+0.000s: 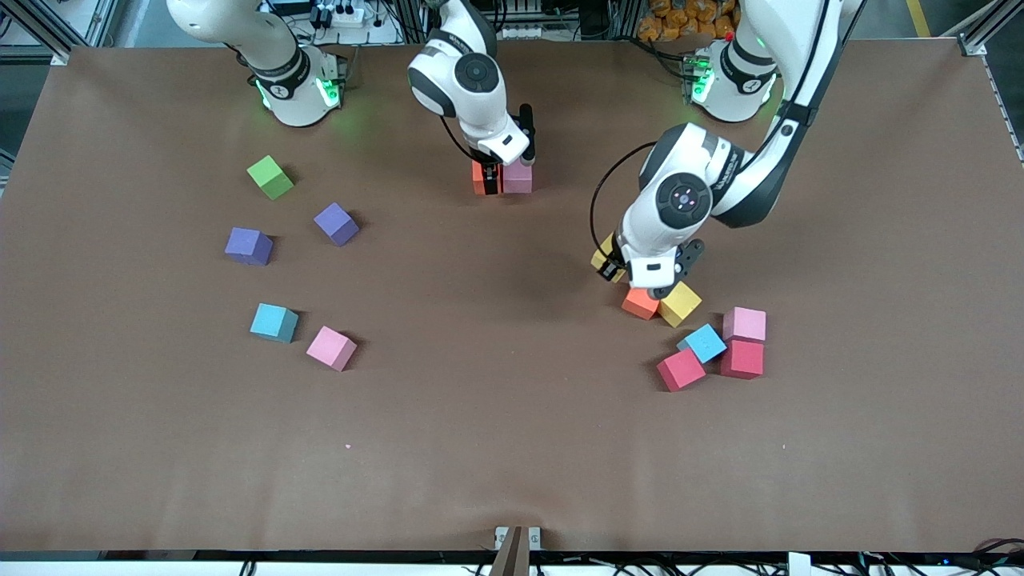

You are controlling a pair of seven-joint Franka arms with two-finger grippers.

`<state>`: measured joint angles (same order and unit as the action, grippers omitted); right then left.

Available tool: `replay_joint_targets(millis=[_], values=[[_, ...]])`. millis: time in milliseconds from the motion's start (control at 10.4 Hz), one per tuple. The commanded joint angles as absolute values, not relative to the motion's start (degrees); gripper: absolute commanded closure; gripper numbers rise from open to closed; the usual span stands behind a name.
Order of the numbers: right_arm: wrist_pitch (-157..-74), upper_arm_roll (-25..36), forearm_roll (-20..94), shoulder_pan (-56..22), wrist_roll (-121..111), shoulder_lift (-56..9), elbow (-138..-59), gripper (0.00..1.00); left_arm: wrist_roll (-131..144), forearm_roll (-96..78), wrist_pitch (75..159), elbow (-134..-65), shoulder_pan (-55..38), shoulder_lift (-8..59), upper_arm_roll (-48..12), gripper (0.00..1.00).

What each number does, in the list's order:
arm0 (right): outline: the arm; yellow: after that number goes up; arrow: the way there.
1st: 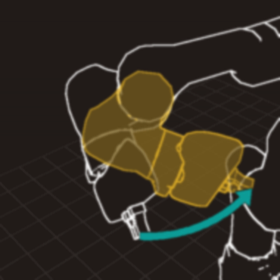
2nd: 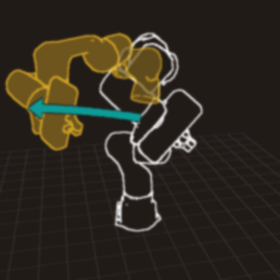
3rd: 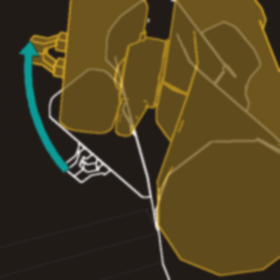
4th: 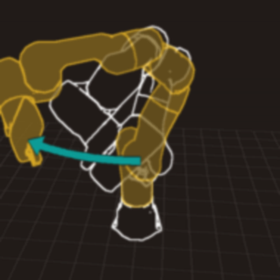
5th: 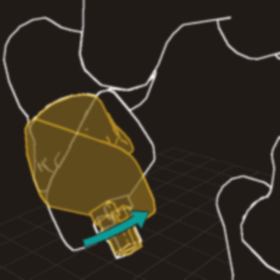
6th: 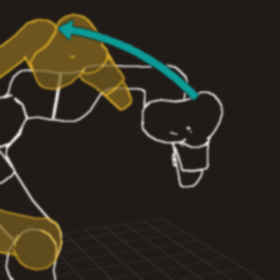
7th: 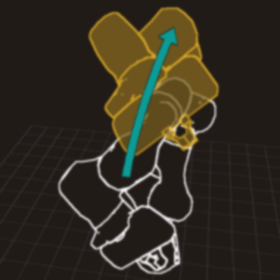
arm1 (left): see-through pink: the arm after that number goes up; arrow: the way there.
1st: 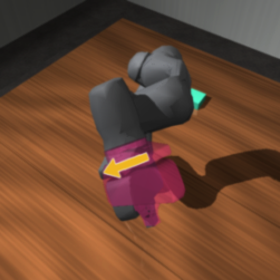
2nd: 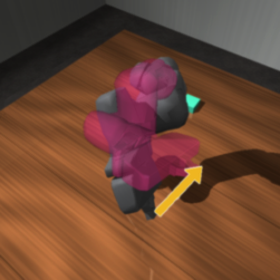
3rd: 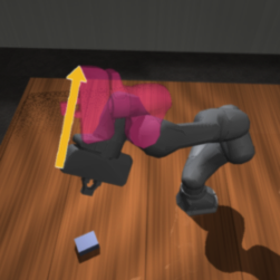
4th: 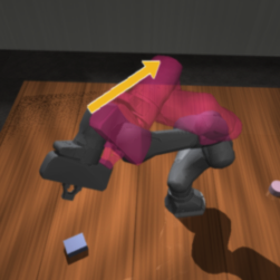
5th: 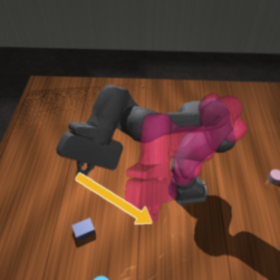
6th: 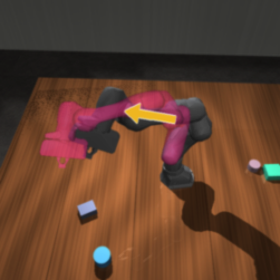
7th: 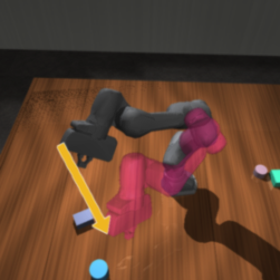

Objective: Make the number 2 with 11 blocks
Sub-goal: 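Place the yellow cube with the left gripper while the right gripper withdraws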

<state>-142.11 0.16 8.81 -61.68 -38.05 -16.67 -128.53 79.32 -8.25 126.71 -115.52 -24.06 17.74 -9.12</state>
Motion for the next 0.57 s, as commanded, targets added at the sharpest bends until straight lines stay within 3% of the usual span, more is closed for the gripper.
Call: replay_joint_targets(millis=[0,479], values=[[-136.3,0.7,9.4,-60.7,-37.3,-10.7,-129.6,0.00,84.8,-9.6,129.0,-121.3,-23.9,13.3,-11.5,1.00],[-132.3,1.3,8.7,-48.0,-35.7,-8.1,-128.9,0.00,105.6,-9.6,134.3,-123.2,-25.4,14.9,-19.3,1.00]])
